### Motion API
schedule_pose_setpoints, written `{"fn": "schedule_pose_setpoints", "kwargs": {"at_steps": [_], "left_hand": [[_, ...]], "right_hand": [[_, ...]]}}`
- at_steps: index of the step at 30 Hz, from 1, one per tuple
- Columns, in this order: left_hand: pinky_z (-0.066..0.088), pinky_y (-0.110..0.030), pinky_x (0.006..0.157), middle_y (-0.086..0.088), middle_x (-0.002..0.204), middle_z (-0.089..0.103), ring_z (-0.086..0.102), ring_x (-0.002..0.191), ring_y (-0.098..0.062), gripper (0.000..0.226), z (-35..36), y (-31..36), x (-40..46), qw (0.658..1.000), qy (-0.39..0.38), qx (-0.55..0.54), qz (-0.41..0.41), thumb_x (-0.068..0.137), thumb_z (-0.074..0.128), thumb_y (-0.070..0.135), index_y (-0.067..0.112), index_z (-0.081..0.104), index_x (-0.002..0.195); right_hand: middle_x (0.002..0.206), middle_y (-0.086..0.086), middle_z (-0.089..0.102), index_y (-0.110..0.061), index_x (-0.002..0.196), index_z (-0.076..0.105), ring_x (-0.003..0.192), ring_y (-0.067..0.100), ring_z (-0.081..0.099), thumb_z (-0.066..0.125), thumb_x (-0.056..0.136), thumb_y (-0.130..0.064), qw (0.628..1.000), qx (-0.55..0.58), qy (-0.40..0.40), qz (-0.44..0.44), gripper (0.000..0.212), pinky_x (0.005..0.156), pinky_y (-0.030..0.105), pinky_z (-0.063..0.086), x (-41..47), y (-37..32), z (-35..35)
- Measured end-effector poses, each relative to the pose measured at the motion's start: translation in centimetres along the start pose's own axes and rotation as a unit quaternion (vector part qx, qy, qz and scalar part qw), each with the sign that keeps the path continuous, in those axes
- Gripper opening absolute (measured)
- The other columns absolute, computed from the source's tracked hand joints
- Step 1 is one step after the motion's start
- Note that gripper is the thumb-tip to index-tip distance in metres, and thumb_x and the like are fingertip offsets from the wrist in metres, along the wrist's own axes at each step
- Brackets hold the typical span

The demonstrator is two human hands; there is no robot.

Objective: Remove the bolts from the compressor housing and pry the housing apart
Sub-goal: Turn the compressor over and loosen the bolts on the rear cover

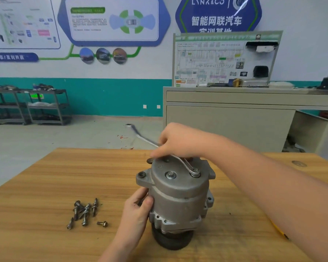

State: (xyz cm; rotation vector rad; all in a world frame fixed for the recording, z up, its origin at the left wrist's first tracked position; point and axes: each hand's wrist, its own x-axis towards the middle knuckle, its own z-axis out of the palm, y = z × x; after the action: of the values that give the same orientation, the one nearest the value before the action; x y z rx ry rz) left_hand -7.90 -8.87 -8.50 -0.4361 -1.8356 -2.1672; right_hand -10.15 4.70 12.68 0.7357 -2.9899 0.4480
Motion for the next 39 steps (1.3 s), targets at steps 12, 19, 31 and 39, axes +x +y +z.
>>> {"fn": "schedule_pose_setpoints", "kwargs": {"at_steps": [12,19,31,39], "left_hand": [[0.055,-0.028,0.079,-0.007,0.1,0.076,0.069,0.093,-0.015,0.061,0.2,0.1,0.0,1.0,0.017,-0.019,0.002,0.066,0.071,0.077,0.027,0.077,0.101],[0.048,-0.017,0.053,0.005,0.063,0.067,0.058,0.055,-0.002,0.052,0.6,0.1,-0.3,0.999,0.048,0.022,0.009,0.071,0.06,0.084,0.034,0.075,0.078],[0.048,-0.012,0.059,0.004,0.071,0.072,0.063,0.064,0.0,0.045,0.8,0.6,0.2,0.999,0.039,0.012,0.009,0.078,0.061,0.064,0.021,0.075,0.075],[0.039,-0.021,0.051,0.012,0.051,0.058,0.049,0.056,-0.002,0.053,-0.1,-0.2,0.5,0.995,0.037,0.088,-0.011,0.101,0.05,0.004,0.033,0.068,0.059]], "right_hand": [[0.061,-0.011,0.046,-0.018,0.066,0.067,0.057,0.002,0.039,0.064,0.084,-0.038,0.922,0.077,0.284,-0.251,0.027,0.055,0.016,0.035,-14.0,3.5,5.1],[0.041,-0.004,0.036,-0.008,0.083,0.073,0.034,0.007,0.036,0.062,0.076,-0.02,0.533,0.83,0.122,0.106,0.018,0.033,0.019,0.034,-12.8,7.7,5.1],[0.046,-0.001,0.055,-0.005,0.071,0.062,0.032,0.003,0.039,0.073,0.085,-0.015,0.9,0.368,-0.032,0.23,0.021,0.031,0.012,0.03,0.6,1.3,-1.1],[0.059,-0.01,0.044,-0.024,0.065,0.046,0.054,0.007,0.037,0.063,0.079,-0.036,0.958,-0.092,0.194,-0.187,0.025,0.045,0.027,0.032,-9.6,-2.7,3.4]]}}
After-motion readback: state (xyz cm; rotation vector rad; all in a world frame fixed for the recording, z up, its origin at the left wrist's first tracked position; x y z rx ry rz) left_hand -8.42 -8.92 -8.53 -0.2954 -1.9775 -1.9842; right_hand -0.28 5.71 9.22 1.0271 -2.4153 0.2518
